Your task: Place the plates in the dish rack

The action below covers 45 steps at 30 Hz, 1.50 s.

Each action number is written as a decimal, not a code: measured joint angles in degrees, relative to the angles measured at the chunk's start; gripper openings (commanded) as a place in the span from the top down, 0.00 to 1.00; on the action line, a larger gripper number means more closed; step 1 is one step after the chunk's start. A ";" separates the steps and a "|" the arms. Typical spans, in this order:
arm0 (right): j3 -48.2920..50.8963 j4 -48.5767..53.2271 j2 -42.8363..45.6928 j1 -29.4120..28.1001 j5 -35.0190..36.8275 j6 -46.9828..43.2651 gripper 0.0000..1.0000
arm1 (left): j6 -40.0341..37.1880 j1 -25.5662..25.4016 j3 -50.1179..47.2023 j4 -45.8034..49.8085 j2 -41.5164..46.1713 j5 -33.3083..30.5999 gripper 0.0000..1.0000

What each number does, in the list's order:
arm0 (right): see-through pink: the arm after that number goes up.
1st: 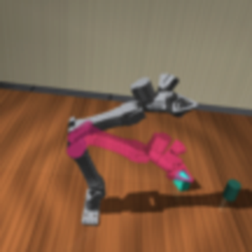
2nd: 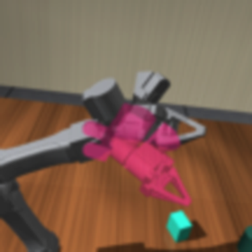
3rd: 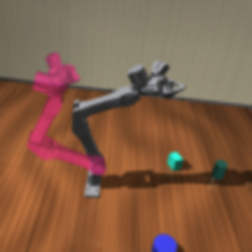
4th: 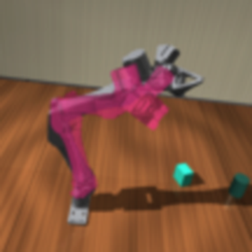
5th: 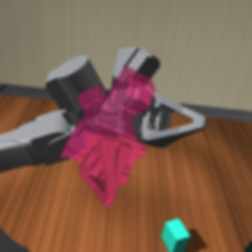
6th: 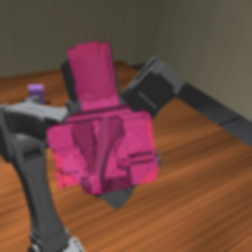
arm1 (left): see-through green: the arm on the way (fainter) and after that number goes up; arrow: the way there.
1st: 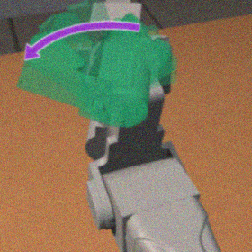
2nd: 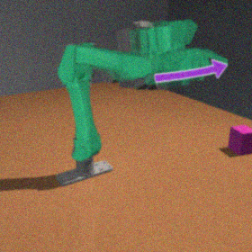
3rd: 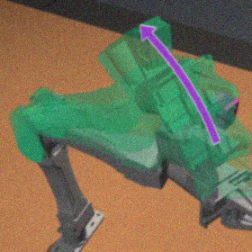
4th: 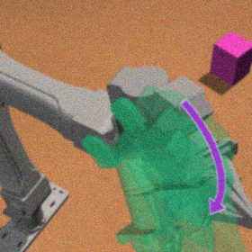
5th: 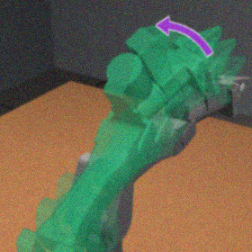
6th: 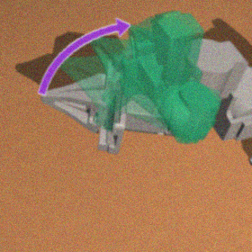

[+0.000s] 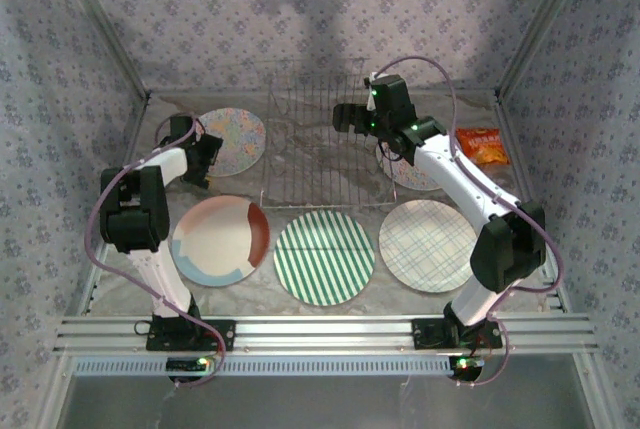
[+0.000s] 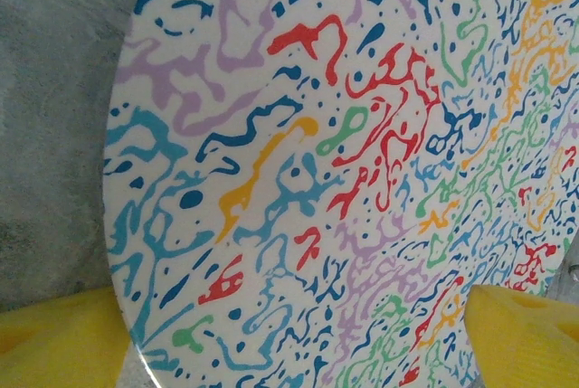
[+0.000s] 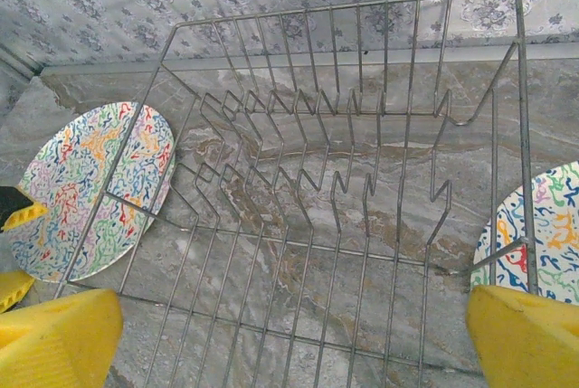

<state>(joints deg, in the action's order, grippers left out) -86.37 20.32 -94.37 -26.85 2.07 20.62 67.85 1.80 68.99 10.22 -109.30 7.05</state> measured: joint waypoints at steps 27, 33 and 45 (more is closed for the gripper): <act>0.02 0.00 0.11 0.00 0.02 0.00 0.00 | 2.34 -0.85 -0.02 -3.69 -0.66 0.02 0.26; 0.02 0.00 0.24 0.00 0.02 0.00 0.00 | 2.78 -0.85 -0.26 -4.94 -0.66 0.00 0.30; 0.04 0.00 0.26 0.00 0.02 0.02 0.00 | 3.61 -0.85 -1.44 -7.26 -0.66 0.02 0.31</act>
<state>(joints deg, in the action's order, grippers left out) -86.32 20.32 -94.11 -26.85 2.09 20.64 71.46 0.95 67.55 2.96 -109.95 7.07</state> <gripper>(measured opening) 0.995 0.688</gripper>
